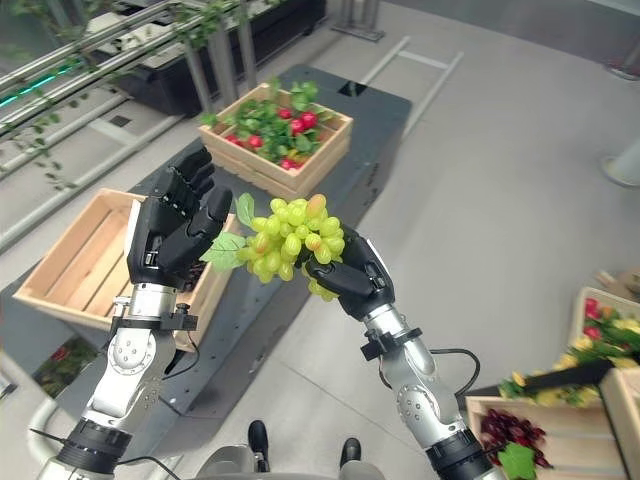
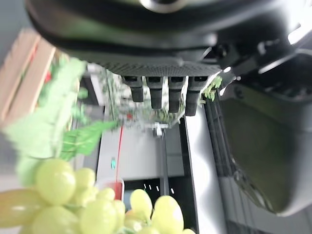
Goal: Pick up the fruits from the basket on one side to the basket on the other side
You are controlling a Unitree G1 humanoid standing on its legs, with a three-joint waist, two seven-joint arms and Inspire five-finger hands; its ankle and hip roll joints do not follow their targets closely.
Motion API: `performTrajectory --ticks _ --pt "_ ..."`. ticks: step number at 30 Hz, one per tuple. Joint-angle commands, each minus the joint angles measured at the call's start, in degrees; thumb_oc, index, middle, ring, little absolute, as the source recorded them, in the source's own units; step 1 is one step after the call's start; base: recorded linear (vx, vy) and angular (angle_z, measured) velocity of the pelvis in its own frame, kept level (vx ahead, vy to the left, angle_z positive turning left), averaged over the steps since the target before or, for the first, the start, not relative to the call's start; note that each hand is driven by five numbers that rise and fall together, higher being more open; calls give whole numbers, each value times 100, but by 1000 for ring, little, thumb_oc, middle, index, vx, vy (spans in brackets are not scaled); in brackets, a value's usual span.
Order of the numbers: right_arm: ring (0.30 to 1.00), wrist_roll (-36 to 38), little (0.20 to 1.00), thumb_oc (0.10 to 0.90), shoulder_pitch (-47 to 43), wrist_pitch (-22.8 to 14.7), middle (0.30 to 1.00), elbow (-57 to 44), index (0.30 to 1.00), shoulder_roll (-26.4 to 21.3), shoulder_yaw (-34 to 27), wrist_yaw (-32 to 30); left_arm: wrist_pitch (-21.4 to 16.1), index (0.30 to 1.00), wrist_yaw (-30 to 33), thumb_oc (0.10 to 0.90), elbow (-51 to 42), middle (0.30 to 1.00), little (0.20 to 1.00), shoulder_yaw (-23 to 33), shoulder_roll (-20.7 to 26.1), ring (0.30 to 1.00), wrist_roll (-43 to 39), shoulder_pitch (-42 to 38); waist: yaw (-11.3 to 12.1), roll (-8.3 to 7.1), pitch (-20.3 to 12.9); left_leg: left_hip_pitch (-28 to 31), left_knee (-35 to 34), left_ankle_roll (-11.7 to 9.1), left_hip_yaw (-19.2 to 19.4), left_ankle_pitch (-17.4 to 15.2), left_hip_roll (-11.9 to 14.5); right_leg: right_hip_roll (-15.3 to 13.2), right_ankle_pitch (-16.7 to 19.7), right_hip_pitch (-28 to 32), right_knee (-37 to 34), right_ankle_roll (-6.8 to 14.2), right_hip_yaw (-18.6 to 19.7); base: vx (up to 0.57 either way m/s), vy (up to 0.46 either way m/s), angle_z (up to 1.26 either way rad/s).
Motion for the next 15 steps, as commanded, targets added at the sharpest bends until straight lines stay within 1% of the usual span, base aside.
performTrajectory --ticks 1,2,3,5,7,8,9,10,11,12,13,14,15 --pt "300 0 300 400 -497 -802 300 -968 300 287 -372 459 -695 900 -328 800 -290 900 900 -160 92 900 -398 -669 -192 -152 -632 -748 -162 -16 -225 60 -213 65 -249 302 110 -95 123 -131 -229 -28" --pt "300 0 300 400 -498 -802 300 -968 300 287 -372 459 -696 900 -330 800 -288 900 900 -160 91 900 -400 -672 -189 -147 -643 -762 -167 -18 -223 71 -205 72 -240 284 109 -99 127 -126 -236 -23" --pt "300 11 300 400 -418 -794 300 -985 300 262 -423 512 -725 900 -416 800 -266 900 900 -209 38 900 -471 -676 -276 -147 -635 -755 -220 -60 -213 140 -110 178 -217 242 85 -159 212 -90 -164 -30" --pt "300 -11 300 400 -315 -837 300 -1019 300 238 -470 514 -711 900 -580 800 -263 900 900 -261 0 900 -663 -673 -371 -142 -637 -749 -323 -109 -245 257 -20 300 -170 204 43 -214 327 -107 -202 -22" --pt "300 46 300 400 -225 -778 300 -1070 300 194 -541 587 -729 900 -499 800 -240 900 900 -376 -45 900 -702 -711 -505 -147 -608 -750 -350 -142 -336 343 62 434 -114 155 26 -271 551 -94 -158 -9" --pt "300 85 300 400 -189 -714 300 -1109 300 176 -586 648 -728 900 -427 800 -252 900 900 -418 -53 900 -720 -725 -536 -172 -598 -747 -283 -137 -532 323 73 475 -80 126 20 -301 687 -97 -142 -36" --pt "300 145 300 400 -155 -598 300 -1142 300 173 -618 744 -711 900 -339 800 -278 900 900 -430 -72 900 -742 -708 -512 -209 -576 -756 -137 -126 -1029 265 52 484 -17 101 23 -334 898 -69 -91 -47" --pt "300 169 300 400 -147 -559 300 -1155 300 173 -624 780 -694 900 -308 800 -297 900 900 -424 -84 900 -756 -697 -508 -215 -586 -771 -101 -123 -1170 260 40 487 10 73 25 -340 960 -50 -61 -82" --pt "300 220 300 400 -146 -432 300 -1204 300 194 -607 847 -717 900 -243 800 -328 900 900 -418 -113 900 -755 -643 -461 -250 -565 -753 114 -86 -1713 151 -74 479 72 57 42 -353 1215 -18 -12 -86" --pt "300 250 300 400 -157 -360 300 -1216 300 196 -591 898 -723 900 -182 800 -350 900 900 -394 -122 900 -706 -602 -443 -255 -571 -740 195 -66 -1915 105 -134 481 82 40 57 -360 1307 -16 24 -124" --pt "300 296 300 400 -194 -305 300 -1250 300 197 -521 899 -740 900 -159 800 -437 900 900 -354 -150 900 -615 -498 -375 -255 -572 -697 418 -27 -2289 -48 -301 482 95 12 102 -372 1528 -7 48 -105" --pt "300 305 300 400 -194 -305 300 -1266 300 200 -499 879 -735 900 -154 800 -461 900 900 -358 -157 900 -613 -477 -360 -258 -574 -703 526 -13 -2345 -112 -362 471 103 3 106 -370 1561 -8 95 -154" --pt "300 342 300 400 -200 -336 300 -1264 300 221 -412 835 -711 900 -93 800 -512 900 900 -366 -184 900 -582 -439 -302 -266 -571 -769 965 52 -2559 -392 -652 437 111 -47 159 -352 1661 -1 74 -123"
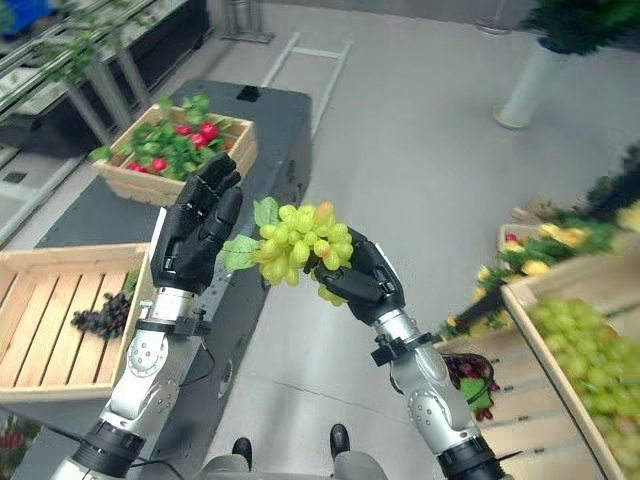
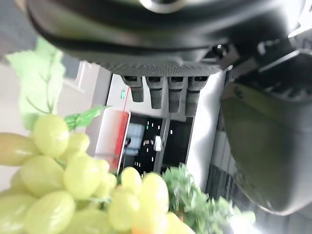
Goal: Pick up the fruits from the basket on one side to the basket on the other side
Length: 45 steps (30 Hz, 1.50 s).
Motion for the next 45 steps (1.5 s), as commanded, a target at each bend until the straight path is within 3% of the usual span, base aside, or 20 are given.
performTrajectory --ticks 1,4,13,17,19,21,23,26,28,30,33,38,45 --pt "300 322 300 400 -445 -498 300 -1024 300 258 -230 524 -674 900 49 800 -493 900 900 76 -33 900 216 -455 -89 -84 -563 -824 223 61 -273 -75 -402 408 35 272 -157 -88 -423 1 160 -126" --pt "300 220 300 400 -437 -693 300 -932 300 361 -64 415 -620 900 -72 800 -573 900 900 118 -47 900 115 -352 0 39 -619 -603 -104 184 -624 -99 -751 488 -64 165 39 -47 -362 30 241 -124" --pt "300 159 300 400 -425 -927 300 -993 300 491 -83 -58 -448 900 -420 800 -508 900 900 14 34 900 -48 -506 -142 229 -679 -178 -777 402 -252 -142 -844 185 24 -278 274 319 -408 -17 287 -43" --pt "300 88 300 400 -333 -893 300 -993 300 593 -99 -159 -453 900 -671 800 -486 900 900 18 33 900 -137 -439 -176 241 -622 -144 -850 515 14 -208 -946 0 356 -548 174 507 -379 -46 256 -33" --pt "300 89 300 400 -321 -769 300 -1011 300 630 -70 -82 -504 900 -564 800 -484 900 900 -18 48 900 41 -437 -167 211 -598 -119 -925 545 186 -217 -956 -110 597 -762 51 617 -554 -94 162 -55" --pt "300 243 300 400 -378 -700 300 -911 300 582 -86 107 -554 900 -494 800 -442 900 900 9 133 900 102 -503 -140 249 -563 -161 -1004 570 342 -130 -904 -18 364 -919 492 591 -739 -140 95 -83" --pt "300 394 300 400 -421 -673 300 -850 300 478 -156 225 -543 900 -502 800 -414 900 900 52 235 900 -19 -567 -137 332 -542 -271 -997 618 452 -41 -845 154 -51 -1050 1437 515 -863 -155 63 -91" --pt "300 506 300 400 -433 -575 300 -820 300 402 -131 516 -471 900 -378 800 -443 900 900 97 286 900 -79 -560 -1 337 -523 -362 -917 671 610 -40 -773 -84 -139 -1034 2094 425 -1320 -95 7 -54" --pt "300 599 300 400 -464 -443 300 -772 300 395 -74 647 -397 900 -370 800 -460 900 900 128 289 900 -71 -527 126 281 -565 -390 -881 661 678 -49 -748 -327 -119 -777 1849 419 -1565 -42 -68 -54" --pt "300 623 300 400 -518 -299 300 -738 300 411 -10 806 -399 900 -365 800 -421 900 900 155 286 900 -19 -509 305 203 -677 -407 -904 579 703 -39 -691 -645 -56 -348 1098 414 -1885 -29 -165 -59" --pt "300 984 300 400 -767 131 300 -831 300 425 77 1175 -591 900 -253 800 -321 900 900 280 260 900 50 -509 397 113 -751 -304 -977 411 924 -106 -527 -956 408 -144 97 580 -1955 -56 -250 -46" --pt "300 1458 300 400 -1175 536 300 -986 300 395 109 1429 -763 900 -4 800 -240 900 900 478 257 900 118 -509 405 21 -766 -167 -1020 209 1190 -110 -165 -871 376 -40 -244 705 -2025 -48 -284 -37" --pt "300 2136 300 400 -1391 671 300 -1352 300 1 -586 1327 -790 900 -90 800 -219 900 900 699 190 900 -123 -477 184 -58 -857 -45 -1055 2 1319 -7 261 -476 112 51 -297 455 -1862 22 -198 -21"
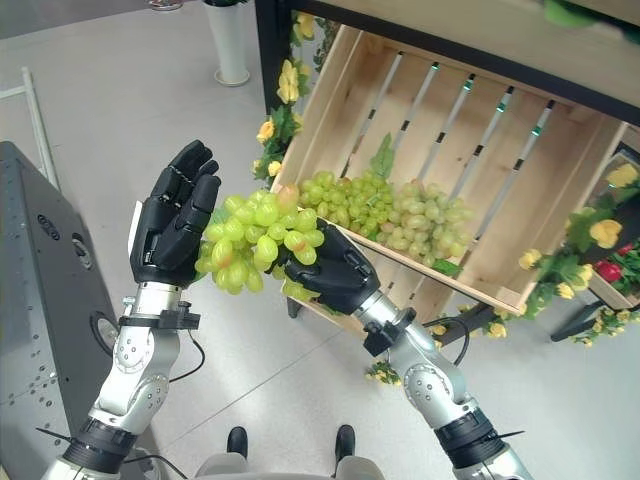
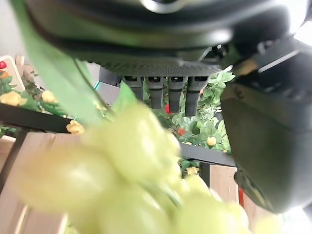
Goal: Pick up the fruits from the basket on one side to the basket on the other side
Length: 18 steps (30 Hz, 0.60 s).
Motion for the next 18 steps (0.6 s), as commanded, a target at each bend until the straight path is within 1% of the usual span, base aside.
performTrajectory --ticks 1,2,7,8,9,12,13,14,15,16,18 --pt "300 1162 300 400 -659 -308 300 -956 300 424 -783 389 -734 900 -128 800 -184 900 900 244 66 900 73 -437 -23 -168 -808 -278 102 284 -285 -376 -212 -291 -137 107 11 -64 -137 26 -106 2" --pt "300 1308 300 400 -741 -389 300 -907 300 422 -889 301 -674 900 -170 800 -187 900 900 228 54 900 76 -461 -30 -164 -830 -260 41 266 -329 -352 -198 -265 -158 120 11 -80 -153 26 -94 3" --pt "300 1553 300 400 -1093 -663 300 -902 300 464 -1243 -134 -616 900 -161 800 -116 900 900 190 77 900 28 -571 -54 -122 -919 -292 7 195 -481 -335 -156 -242 -185 141 11 -102 -194 24 -25 9" --pt "300 1562 300 400 -1157 -674 300 -885 300 472 -1289 -201 -608 900 -162 800 -99 900 900 189 79 900 27 -598 -57 -116 -928 -286 7 188 -503 -339 -154 -253 -182 145 11 -99 -206 51 7 3" --pt "300 1543 300 400 -1326 -805 300 -843 300 475 -1337 -333 -577 900 -127 800 -85 900 900 166 78 900 73 -657 -51 -104 -955 -281 7 170 -548 -354 -159 -261 -194 159 11 -98 -217 40 10 4" --pt "300 1565 300 400 -1498 -1006 300 -789 300 485 -1432 -638 -535 900 -100 800 -80 900 900 140 92 900 74 -700 -42 -98 -983 -296 7 167 -572 -333 -166 -281 -176 156 11 -99 -238 26 7 2" --pt "300 1528 300 400 -1520 -1077 300 -774 300 495 -1451 -726 -521 900 -102 800 -83 900 900 138 95 900 70 -699 -39 -92 -992 -270 7 161 -577 -373 -162 -279 -210 184 11 -93 -243 41 18 3" --pt "300 1343 300 400 -1681 -1362 300 -641 300 529 -1570 -1273 -505 900 -62 800 -38 900 900 89 111 900 50 -736 -36 -82 -1030 -275 7 152 -571 -358 -160 -296 -196 184 11 -98 -261 94 18 3" --pt "300 1263 300 400 -1727 -1416 300 -550 300 538 -1613 -1451 -497 900 -45 800 -30 900 900 73 117 900 51 -735 -36 -73 -1047 -242 7 146 -564 -403 -153 -295 -234 215 11 -91 -260 64 23 2" --pt "300 1142 300 400 -1778 -1500 300 -460 300 549 -1658 -1694 -483 900 -23 800 -27 900 900 65 126 900 51 -742 -32 -71 -1053 -259 7 151 -561 -368 -156 -301 -202 198 11 -98 -255 50 13 1" --pt "300 1007 300 400 -1822 -1540 300 -352 300 562 -1722 -2001 -470 900 2 800 -22 900 900 57 134 900 48 -734 -25 -65 -1065 -253 7 152 -565 -369 -153 -306 -199 204 11 -99 -256 24 4 1"
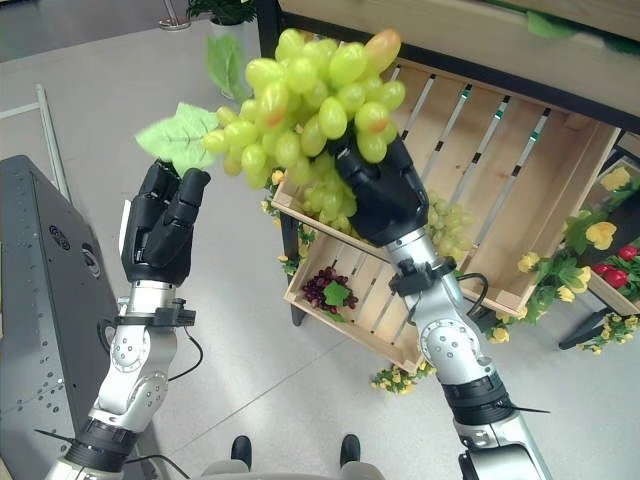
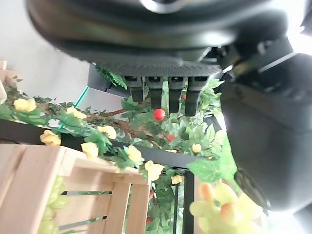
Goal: Pick up the fruits from the basket on one side to the basket on the other side
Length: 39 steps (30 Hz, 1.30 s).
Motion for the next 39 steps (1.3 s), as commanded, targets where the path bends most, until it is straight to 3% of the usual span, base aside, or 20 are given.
performTrajectory --ticks 1,10,21,24,28,32,33,34,35,36,37,38,39 --pt "300 -37 300 400 -679 -918 300 -1 300 372 -862 -777 -443 900 62 800 -24 900 900 -97 263 900 73 -708 13 -159 -845 -222 6 175 -410 -393 -90 -256 -197 135 11 -93 -204 56 5 1" --pt "300 -479 300 400 -932 -919 300 1300 300 61 -1195 -2208 -391 900 79 800 83 900 900 -155 399 900 -56 -664 80 -179 -871 -188 6 154 -392 -404 -47 -279 -190 158 11 -70 -234 62 -11 0" --pt "300 -631 300 400 -960 -727 300 3311 300 -621 -1400 -2518 -275 900 -16 800 118 900 900 -127 599 900 -232 -635 215 -194 -821 -231 6 143 -486 -360 -62 -286 -142 144 11 -74 -326 34 -20 5" --pt "300 -689 300 400 -920 -868 300 3792 300 -759 -1421 -2768 -271 900 -1 800 116 900 900 -145 637 900 -214 -644 248 -198 -804 -251 6 138 -509 -340 -71 -295 -127 138 11 -68 -375 16 -40 1" --pt "300 -833 300 400 -1040 -1021 300 4476 300 -997 -1542 -3719 -236 900 39 800 164 900 900 -194 716 900 -242 -732 281 -198 -773 -243 6 122 -531 -334 -83 -302 -109 158 11 -59 -420 6 -25 3" --pt "300 -1239 300 400 -1300 -635 300 5214 300 -1414 -1431 -4347 -189 900 160 800 133 900 900 -295 781 900 -228 -834 309 -216 -751 -240 6 104 -562 -343 -85 -303 -112 179 11 -50 -458 -26 -10 15" --pt "533 -1484 533 555 -1406 -418 533 5503 533 -1595 -1362 -4342 -175 900 212 800 121 900 900 -334 789 900 -213 -877 320 -227 -726 -266 6 107 -582 -288 -96 -308 -65 162 11 -57 -470 -23 -2 17" --pt "900 -1762 900 800 -1522 102 900 5778 900 -1813 -1226 -4148 -180 900 234 800 124 900 900 -377 797 900 -201 -917 335 -248 -706 -265 6 111 -601 -278 -103 -310 -55 169 11 -58 -479 -44 0 16" --pt "900 -1760 900 800 -1535 105 900 5791 900 -1821 -1221 -4139 -180 900 234 800 125 900 900 -375 793 900 -201 -920 334 -244 -702 -265 6 112 -602 -278 -103 -310 -55 170 11 -58 -480 -27 1 11" --pt "900 -2496 900 800 -1615 764 900 6059 900 -2061 -1003 -3832 -163 900 221 800 110 900 900 -384 802 900 -190 -944 354 -273 -693 -269 6 113 -617 -269 -109 -317 -46 173 11 -53 -496 -22 2 6" --pt "900 -2739 900 800 -1644 841 900 6148 900 -2131 -903 -3747 -146 900 230 800 89 900 900 -390 796 900 -176 -954 360 -281 -689 -271 6 116 -622 -264 -109 -321 -44 169 11 -50 -498 0 0 0" --pt "900 -3655 900 800 -1738 1080 900 6299 900 -2365 -590 -3427 -101 900 268 800 26 900 900 -422 795 900 -134 -974 377 -317 -681 -253 6 114 -630 -290 -110 -319 -67 191 11 -34 -500 0 0 0" --pt "900 -3808 900 800 -1775 1108 900 6342 900 -2418 -517 -3359 -97 900 278 800 19 900 900 -428 795 900 -127 -982 378 -321 -673 -248 6 116 -628 -291 -110 -319 -68 196 11 -31 -501 0 0 0"
